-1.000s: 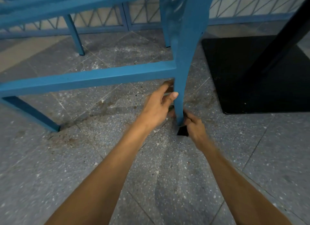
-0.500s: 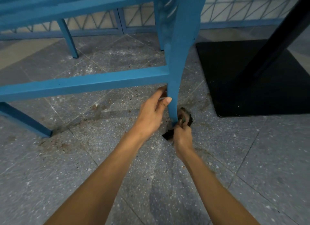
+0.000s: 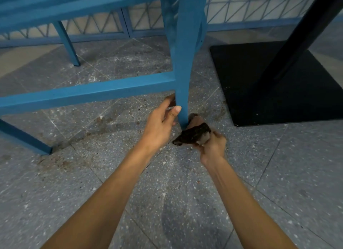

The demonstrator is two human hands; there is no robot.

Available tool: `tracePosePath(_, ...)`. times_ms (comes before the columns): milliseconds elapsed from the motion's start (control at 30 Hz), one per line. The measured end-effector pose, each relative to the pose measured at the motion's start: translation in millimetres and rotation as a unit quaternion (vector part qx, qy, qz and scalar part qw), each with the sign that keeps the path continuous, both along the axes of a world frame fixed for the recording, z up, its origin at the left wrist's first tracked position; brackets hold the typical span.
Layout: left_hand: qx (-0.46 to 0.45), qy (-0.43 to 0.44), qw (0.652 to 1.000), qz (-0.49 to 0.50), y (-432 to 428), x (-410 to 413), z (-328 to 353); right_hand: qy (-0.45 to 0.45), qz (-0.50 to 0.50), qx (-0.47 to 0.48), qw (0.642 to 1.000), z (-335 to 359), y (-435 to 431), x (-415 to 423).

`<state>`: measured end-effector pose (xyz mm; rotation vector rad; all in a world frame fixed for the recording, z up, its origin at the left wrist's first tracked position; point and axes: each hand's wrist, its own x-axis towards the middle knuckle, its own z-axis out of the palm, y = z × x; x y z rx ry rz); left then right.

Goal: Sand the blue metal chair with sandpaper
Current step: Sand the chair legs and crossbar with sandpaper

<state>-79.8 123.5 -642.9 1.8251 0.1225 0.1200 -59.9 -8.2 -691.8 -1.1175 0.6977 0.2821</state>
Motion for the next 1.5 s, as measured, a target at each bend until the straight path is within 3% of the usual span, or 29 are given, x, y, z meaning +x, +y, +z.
tracePosePath(267, -0.005, 0.009, 1.000, -0.001, 0, -1, 0, 0.067, 0.067, 0.107, 0.990, 4, -3, 19)
tracePosePath(400, -0.007, 0.006, 1.000, -0.002, -1, -1, -1, 0.111, 0.105, 0.084, 0.985, -4, -5, 19)
tracePosePath(533, -0.011, 0.006, 1.000, 0.006, -3, -2, -1, 0.121, 0.077, 0.073, 0.987, -18, 19, 16)
tracePosePath(667, 0.001, 0.008, 1.000, 0.010, -3, -1, 0, 0.069, 0.118, 0.039, 0.990, -4, 24, 11)
tracePosePath(800, 0.022, 0.004, 1.000, 0.017, -4, -1, 3, -0.101, 0.158, 0.077, 0.979, 27, 24, -6)
tracePosePath(833, 0.034, 0.008, 0.999, 0.016, -3, -1, 4, -0.145, 0.166, 0.036, 0.975, 28, 26, -10)
tracePosePath(900, 0.054, 0.025, 0.998, 0.007, 0, 0, 10, -0.212, 0.190, -0.157, 0.946, 19, 28, -12)
tracePosePath(933, 0.058, 0.037, 0.998, 0.000, 2, 0, 14, -0.227, 0.195, -0.250, 0.921, 12, 26, -12)
tracePosePath(1000, 0.047, 0.060, 0.997, -0.011, 5, -1, 22, -0.208, 0.215, -0.333, 0.894, -4, 20, -11)
tracePosePath(1200, 0.059, 0.075, 0.995, -0.020, 7, -1, 26, -0.074, 0.273, -0.356, 0.891, -40, 15, 0)
tracePosePath(1300, 0.066, 0.067, 0.995, -0.028, 10, 0, 25, -0.129, 0.260, -0.361, 0.886, -29, 19, 0)
tracePosePath(1500, 0.132, 0.079, 0.988, -0.009, 14, -8, 26, -0.315, 0.220, -0.383, 0.840, 35, 13, -1)
